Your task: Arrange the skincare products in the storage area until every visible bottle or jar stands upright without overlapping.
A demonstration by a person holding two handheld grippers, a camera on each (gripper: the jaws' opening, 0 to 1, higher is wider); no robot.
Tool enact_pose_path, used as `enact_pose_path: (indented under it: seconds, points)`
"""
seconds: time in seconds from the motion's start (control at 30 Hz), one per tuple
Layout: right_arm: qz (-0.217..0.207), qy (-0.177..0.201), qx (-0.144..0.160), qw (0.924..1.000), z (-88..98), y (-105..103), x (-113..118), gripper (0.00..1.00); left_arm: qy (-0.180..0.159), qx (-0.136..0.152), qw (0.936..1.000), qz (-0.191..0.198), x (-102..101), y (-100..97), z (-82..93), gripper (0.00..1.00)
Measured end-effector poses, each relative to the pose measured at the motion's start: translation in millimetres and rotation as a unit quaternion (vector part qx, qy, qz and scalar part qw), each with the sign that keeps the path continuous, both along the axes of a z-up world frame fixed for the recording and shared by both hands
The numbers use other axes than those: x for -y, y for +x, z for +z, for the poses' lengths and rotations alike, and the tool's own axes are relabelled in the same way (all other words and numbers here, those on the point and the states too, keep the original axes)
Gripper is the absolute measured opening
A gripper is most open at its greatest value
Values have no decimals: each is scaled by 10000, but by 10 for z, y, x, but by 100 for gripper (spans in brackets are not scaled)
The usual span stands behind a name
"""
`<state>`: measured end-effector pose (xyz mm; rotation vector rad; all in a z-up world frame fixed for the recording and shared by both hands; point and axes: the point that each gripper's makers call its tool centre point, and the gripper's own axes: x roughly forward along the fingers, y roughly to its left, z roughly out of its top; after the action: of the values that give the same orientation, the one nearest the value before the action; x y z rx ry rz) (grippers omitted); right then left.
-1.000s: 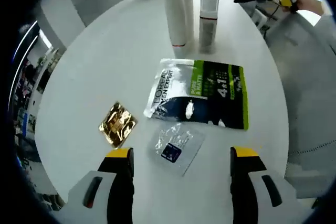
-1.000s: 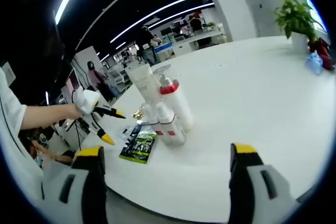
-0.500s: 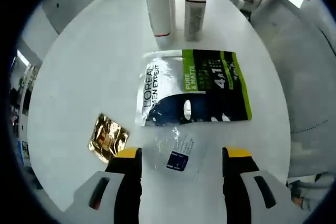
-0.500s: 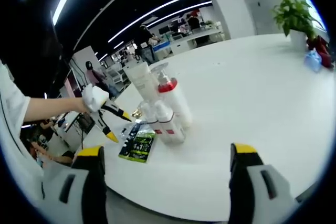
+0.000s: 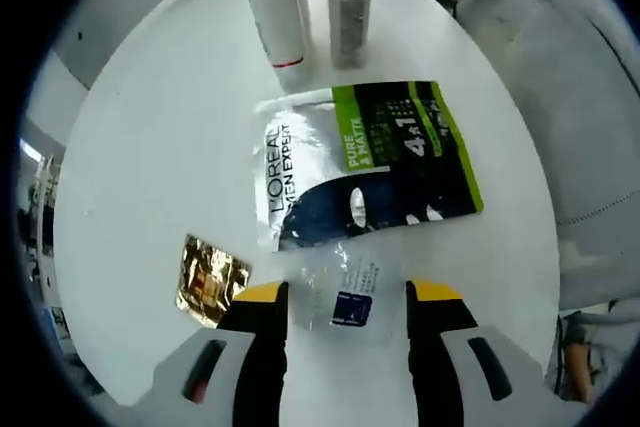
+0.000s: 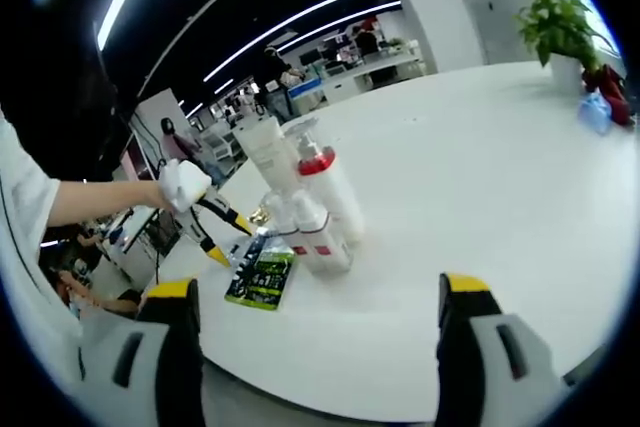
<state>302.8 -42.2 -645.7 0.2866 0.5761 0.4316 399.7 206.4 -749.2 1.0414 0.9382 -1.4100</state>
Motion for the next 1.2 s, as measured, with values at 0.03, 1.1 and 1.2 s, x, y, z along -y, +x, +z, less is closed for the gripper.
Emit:
enact_pose_path:
  seconds: [0.03,1.1,1.2]
  points:
    - [1,0,1,10000,0,0,-2,100,-3,5,10000,-16,1,-3,3,42]
    - [91,-16,150,9998,87,-11,-16,100,-45,-266,9963,815,-107,-381,127,37]
    - [115,-16,169,9998,99,-9,-26,100,-120,-337,9941,1023,-95,-447,121,37]
